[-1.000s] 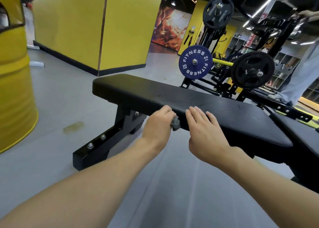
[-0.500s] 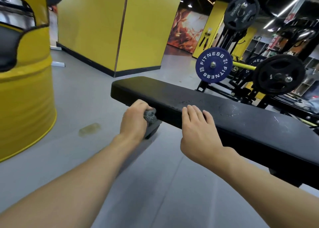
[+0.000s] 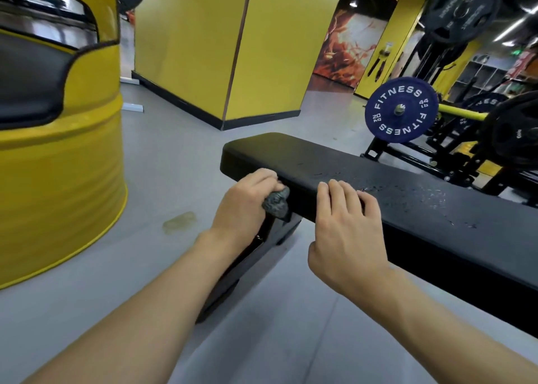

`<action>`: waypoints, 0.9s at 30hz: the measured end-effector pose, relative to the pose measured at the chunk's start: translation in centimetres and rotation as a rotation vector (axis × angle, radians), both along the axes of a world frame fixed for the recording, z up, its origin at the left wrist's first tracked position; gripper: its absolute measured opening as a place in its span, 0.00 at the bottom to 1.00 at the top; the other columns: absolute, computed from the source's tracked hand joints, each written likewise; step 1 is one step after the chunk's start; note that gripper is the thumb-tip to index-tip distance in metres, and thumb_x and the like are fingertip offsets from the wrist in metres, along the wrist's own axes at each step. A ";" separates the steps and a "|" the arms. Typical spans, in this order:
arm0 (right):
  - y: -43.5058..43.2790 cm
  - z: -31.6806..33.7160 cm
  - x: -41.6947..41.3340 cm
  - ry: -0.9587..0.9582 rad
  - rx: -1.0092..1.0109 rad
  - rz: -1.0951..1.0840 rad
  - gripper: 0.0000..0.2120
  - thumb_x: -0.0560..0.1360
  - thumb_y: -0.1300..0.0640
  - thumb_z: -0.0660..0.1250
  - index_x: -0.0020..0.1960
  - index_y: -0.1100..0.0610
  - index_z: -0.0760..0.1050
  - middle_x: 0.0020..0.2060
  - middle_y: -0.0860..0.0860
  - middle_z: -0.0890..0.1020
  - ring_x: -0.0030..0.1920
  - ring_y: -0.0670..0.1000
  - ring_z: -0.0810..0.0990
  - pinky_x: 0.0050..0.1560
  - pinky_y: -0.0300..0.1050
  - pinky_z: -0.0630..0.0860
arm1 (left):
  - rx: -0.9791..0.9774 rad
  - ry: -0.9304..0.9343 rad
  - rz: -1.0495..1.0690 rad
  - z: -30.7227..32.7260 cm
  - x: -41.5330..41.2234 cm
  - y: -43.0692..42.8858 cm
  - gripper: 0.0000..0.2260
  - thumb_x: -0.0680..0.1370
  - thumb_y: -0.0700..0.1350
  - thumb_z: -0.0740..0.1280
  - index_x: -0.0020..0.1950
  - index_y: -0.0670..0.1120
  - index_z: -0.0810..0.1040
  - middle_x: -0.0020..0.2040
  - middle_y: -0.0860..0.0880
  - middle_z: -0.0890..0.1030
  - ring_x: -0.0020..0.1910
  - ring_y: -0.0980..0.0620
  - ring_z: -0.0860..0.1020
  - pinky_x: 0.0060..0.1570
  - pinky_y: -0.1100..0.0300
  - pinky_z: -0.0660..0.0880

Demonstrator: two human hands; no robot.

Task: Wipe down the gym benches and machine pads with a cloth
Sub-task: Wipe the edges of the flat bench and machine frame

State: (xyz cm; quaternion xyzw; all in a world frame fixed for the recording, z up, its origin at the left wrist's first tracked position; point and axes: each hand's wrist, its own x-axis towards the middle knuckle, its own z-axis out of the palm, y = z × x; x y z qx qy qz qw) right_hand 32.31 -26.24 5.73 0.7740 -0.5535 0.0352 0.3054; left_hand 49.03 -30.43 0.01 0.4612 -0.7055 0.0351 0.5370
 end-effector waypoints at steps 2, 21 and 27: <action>-0.2 -0.2 -0.1 0.016 -0.016 -0.006 0.36 0.66 0.53 0.48 0.70 0.67 0.67 0.64 0.62 0.74 0.67 0.63 0.70 0.65 0.59 0.63 | 0.112 0.159 0.116 -1.0 2.4 -1.9 0.11 0.72 0.33 0.60 0.46 0.40 0.81 0.48 0.48 0.80 0.47 0.48 0.79 0.48 0.58 0.76; 7.9 2.9 -6.6 -0.423 0.176 0.131 0.24 0.73 0.59 0.61 0.69 0.58 0.70 0.67 0.52 0.72 0.68 0.53 0.68 0.68 0.47 0.59 | 0.499 0.019 -0.262 6.2 -10.0 8.7 0.15 0.73 0.32 0.70 0.53 0.48 0.73 0.46 0.50 0.79 0.47 0.50 0.79 0.44 0.51 0.78; 20.6 0.8 -21.5 -0.621 0.335 -0.094 0.14 0.76 0.63 0.59 0.57 0.57 0.79 0.54 0.54 0.78 0.52 0.59 0.76 0.51 0.55 0.75 | 0.763 -0.369 -0.591 6.0 -24.0 16.2 0.21 0.76 0.28 0.62 0.59 0.51 0.74 0.40 0.50 0.79 0.27 0.53 0.75 0.23 0.58 0.71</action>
